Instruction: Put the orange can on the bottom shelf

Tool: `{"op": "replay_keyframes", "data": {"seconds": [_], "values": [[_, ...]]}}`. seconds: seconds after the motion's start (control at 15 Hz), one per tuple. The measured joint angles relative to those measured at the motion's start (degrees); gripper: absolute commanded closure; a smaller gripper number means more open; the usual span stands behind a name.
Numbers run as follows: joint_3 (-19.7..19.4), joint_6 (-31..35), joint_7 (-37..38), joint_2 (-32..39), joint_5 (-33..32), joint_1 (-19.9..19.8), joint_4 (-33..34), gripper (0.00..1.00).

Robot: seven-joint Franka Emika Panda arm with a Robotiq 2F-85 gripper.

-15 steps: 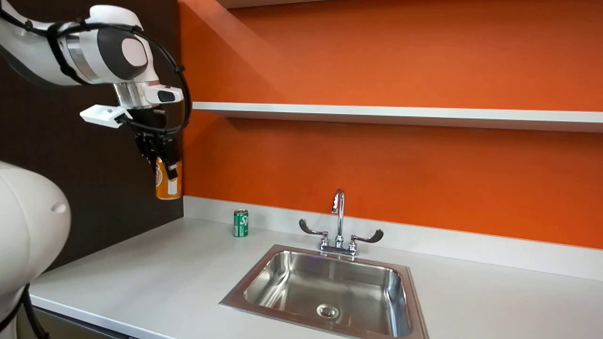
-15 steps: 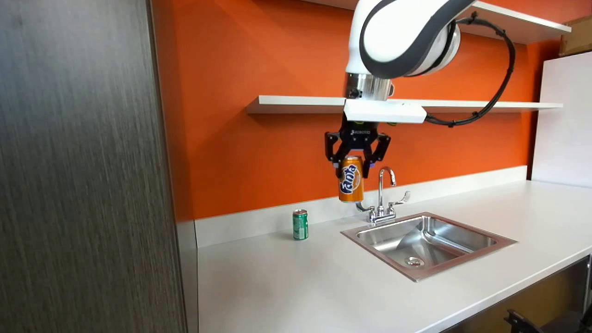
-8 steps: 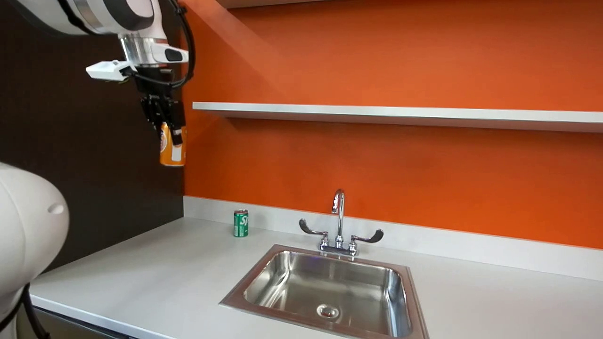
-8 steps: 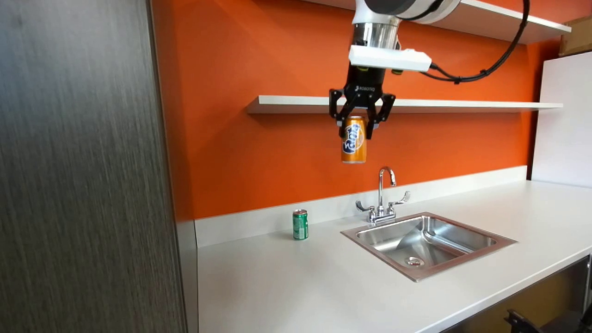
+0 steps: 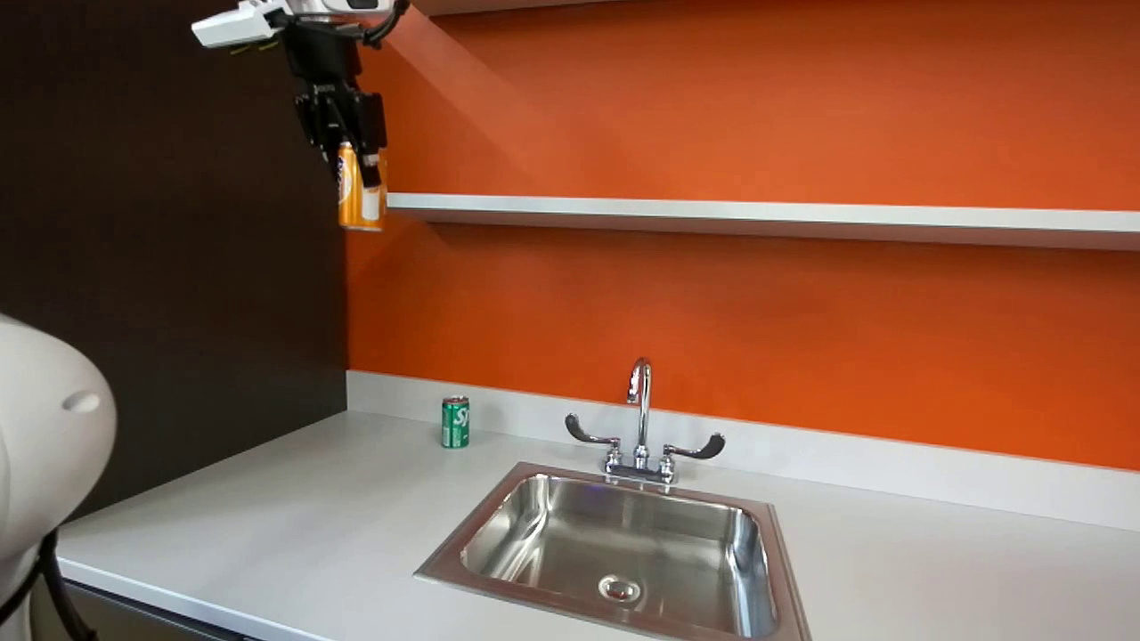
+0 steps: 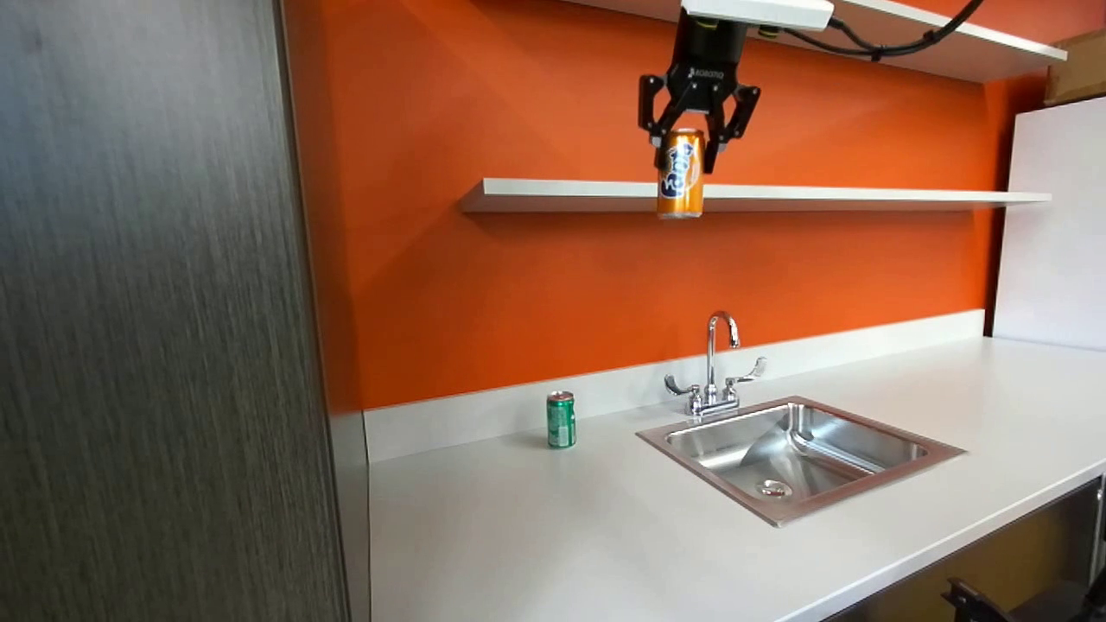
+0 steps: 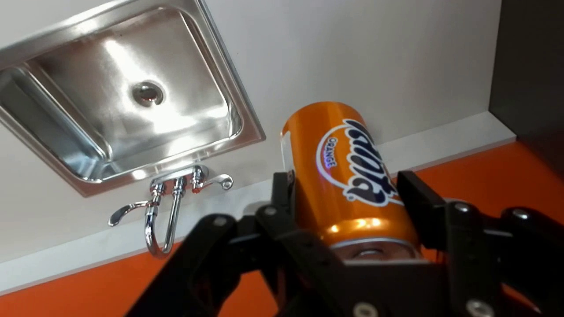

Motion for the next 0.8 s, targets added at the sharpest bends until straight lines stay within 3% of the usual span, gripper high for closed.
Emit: {"op": "replay_keyframes", "data": {"seconds": [0.8], "values": [[1.9,-4.3,-0.4,21.9,-7.2,-0.6,31.4,0.62]]}}
